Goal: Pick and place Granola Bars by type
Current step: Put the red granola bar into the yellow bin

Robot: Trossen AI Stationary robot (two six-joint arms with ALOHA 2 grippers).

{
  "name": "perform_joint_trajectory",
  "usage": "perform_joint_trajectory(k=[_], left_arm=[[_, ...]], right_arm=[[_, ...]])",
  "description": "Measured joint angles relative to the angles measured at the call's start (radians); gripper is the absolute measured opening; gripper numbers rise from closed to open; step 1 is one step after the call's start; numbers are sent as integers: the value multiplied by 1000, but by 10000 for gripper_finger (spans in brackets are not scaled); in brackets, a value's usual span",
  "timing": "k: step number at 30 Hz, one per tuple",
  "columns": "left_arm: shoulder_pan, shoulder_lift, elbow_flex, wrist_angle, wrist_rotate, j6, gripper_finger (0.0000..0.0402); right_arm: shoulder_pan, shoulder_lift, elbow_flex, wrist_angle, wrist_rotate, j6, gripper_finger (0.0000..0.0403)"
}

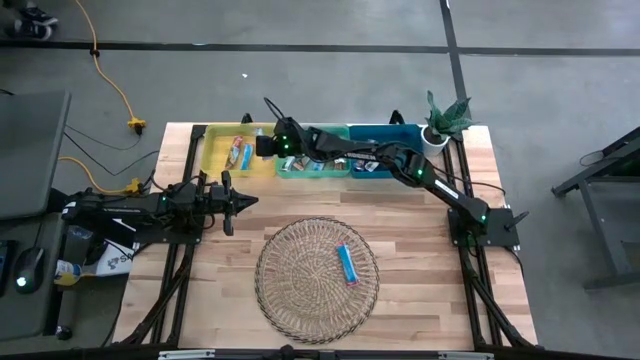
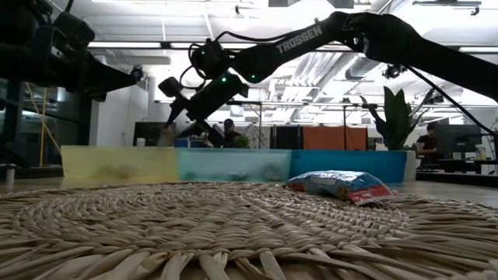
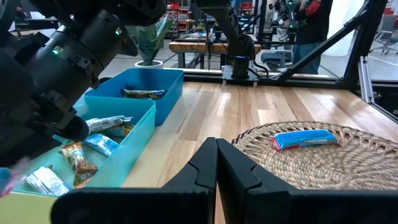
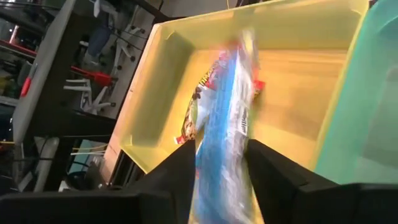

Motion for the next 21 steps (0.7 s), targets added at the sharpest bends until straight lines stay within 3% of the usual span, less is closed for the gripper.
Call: perform_joint_trajectory(k=[7, 14, 17, 21], left_arm=[[0, 0, 0, 0, 0, 0, 0], [0, 0, 0, 0, 0, 0, 0], [0, 0, 0, 0, 0, 0, 0], [0, 0, 0, 0, 0, 0, 0]], right_arm=[[0, 0, 0, 31, -5, -11, 172], [0, 0, 0, 111, -18, -70, 181], [-9, 0, 0, 240, -97, -171, 181], [-23, -4, 0, 424, -323, -307, 182]])
